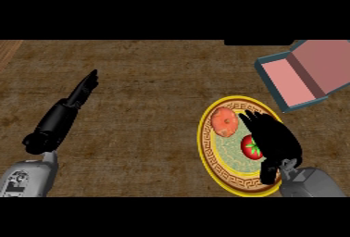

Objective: Pick the tomato from the plate and place it in the cardboard box

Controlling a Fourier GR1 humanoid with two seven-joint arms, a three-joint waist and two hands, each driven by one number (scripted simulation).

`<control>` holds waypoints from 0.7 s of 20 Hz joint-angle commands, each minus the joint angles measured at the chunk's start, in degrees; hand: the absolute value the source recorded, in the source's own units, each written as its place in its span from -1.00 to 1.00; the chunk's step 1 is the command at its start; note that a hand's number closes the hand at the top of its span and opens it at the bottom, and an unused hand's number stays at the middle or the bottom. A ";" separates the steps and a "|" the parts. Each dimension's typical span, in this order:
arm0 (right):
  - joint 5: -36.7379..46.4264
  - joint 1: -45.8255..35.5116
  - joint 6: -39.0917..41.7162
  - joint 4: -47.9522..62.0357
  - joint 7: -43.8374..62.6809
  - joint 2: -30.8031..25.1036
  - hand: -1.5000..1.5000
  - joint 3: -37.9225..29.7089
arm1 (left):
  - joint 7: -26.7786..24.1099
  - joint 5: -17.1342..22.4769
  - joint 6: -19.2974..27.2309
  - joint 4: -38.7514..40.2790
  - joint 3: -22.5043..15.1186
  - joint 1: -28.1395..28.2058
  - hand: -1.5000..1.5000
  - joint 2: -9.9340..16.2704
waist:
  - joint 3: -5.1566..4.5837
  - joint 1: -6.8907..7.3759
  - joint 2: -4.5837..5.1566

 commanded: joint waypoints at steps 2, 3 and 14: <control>2.63 0.86 -4.92 4.51 -11.30 -3.35 1.00 0.22 | 2.08 -0.89 -0.46 1.28 0.49 -2.80 0.00 -0.59 | 0.02 -0.06 0.06; 4.38 0.16 -5.69 3.40 -9.25 0.23 1.00 3.08 | -1.09 -1.45 0.54 3.09 0.28 -1.74 0.00 -1.83 | 0.01 -0.03 0.07; 7.46 -13.93 -13.32 17.98 -12.96 7.89 1.00 -4.59 | -0.14 -0.73 -2.09 1.83 1.97 -2.57 0.00 -0.75 | 0.04 1.51 0.46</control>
